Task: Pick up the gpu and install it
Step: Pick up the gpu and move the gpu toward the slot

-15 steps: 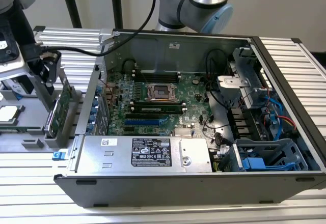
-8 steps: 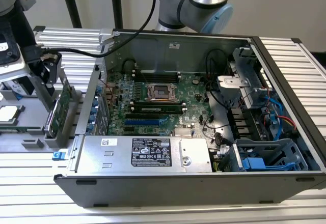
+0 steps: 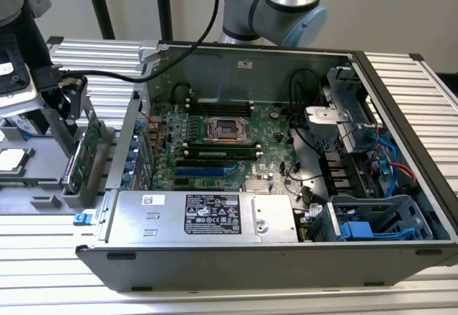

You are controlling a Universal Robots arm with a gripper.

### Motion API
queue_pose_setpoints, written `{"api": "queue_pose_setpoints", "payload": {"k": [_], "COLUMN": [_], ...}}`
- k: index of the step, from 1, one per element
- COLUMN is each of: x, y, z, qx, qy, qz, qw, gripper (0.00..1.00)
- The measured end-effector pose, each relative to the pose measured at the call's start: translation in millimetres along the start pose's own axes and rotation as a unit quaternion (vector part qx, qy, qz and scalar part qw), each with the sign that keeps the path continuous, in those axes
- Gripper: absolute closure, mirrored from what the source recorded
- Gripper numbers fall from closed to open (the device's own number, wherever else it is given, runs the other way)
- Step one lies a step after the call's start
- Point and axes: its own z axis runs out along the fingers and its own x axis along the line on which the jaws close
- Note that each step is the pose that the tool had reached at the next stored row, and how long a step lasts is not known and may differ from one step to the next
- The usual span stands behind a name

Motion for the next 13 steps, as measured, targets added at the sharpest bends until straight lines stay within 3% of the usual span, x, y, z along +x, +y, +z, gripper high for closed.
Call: {"api": "queue_pose_setpoints", "payload": {"k": [13], "x": [0.2], "y": [-0.1], "z": [4.2], "qx": [-0.0001], "qy": [-0.0001], "qz": [0.0], "qw": [1.0], "gripper": [0.0]}}
